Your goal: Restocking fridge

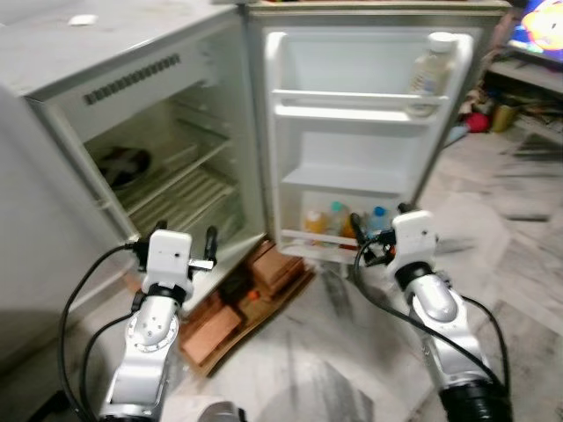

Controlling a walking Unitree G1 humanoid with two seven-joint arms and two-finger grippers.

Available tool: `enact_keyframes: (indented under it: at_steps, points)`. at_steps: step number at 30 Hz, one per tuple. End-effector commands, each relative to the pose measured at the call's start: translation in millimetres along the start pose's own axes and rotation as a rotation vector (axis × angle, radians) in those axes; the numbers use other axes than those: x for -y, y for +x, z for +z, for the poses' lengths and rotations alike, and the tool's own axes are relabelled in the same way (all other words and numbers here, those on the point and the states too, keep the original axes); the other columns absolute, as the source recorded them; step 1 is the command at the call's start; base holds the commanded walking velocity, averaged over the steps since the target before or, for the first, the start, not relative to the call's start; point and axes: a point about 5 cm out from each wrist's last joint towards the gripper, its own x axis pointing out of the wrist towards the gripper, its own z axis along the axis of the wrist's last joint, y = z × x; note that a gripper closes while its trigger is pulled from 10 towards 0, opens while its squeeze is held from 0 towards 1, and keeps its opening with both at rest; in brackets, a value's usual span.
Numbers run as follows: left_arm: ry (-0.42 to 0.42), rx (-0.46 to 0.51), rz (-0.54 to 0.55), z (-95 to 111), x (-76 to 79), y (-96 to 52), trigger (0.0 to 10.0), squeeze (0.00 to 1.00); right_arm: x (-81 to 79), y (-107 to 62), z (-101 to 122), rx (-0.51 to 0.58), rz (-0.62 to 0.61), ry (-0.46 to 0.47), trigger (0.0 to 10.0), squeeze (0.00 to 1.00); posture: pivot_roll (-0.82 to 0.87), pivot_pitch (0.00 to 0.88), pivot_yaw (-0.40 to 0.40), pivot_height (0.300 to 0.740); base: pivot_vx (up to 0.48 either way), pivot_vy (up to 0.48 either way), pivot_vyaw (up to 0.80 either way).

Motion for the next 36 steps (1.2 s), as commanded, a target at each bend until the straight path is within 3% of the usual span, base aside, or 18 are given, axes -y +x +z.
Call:
enact_keyframes:
  at_steps: [1,10,26,36]
  points:
    - [0.003,-0.009,-0.02,-4,5.6,-2.7,10.0,0.0,-3.4,-1.9,-4,-0.048,0.055,0.022,10.0,0.0,0.05,0.028,0.044,0.74,0.0,-0.472,0.0]
    - [0.02,-0.038,-0.032,-10,9.7,0.9,10.0,0.0,-5.2,2.7,-4,-0.03,0.092,0.023,10.0,0.0,0.05,0.028,0.037,0.74,0.0,-0.477,0.0]
    - [0.042,-0.048,-0.015,-11,5.4,4.4,10.0,0.0,-9.4,11.8,12,0.049,0.156,0.0,10.0,0.0,0.04,0.03,0.045,0.74,0.0,-0.47,0.77]
    - [0.044,-0.054,-0.019,-12,6.2,5.7,10.0,0.0,-19.5,11.3,10,0.043,0.207,0.011,10.0,0.0,0.04,0.031,0.046,0.74,0.0,-0.463,0.09]
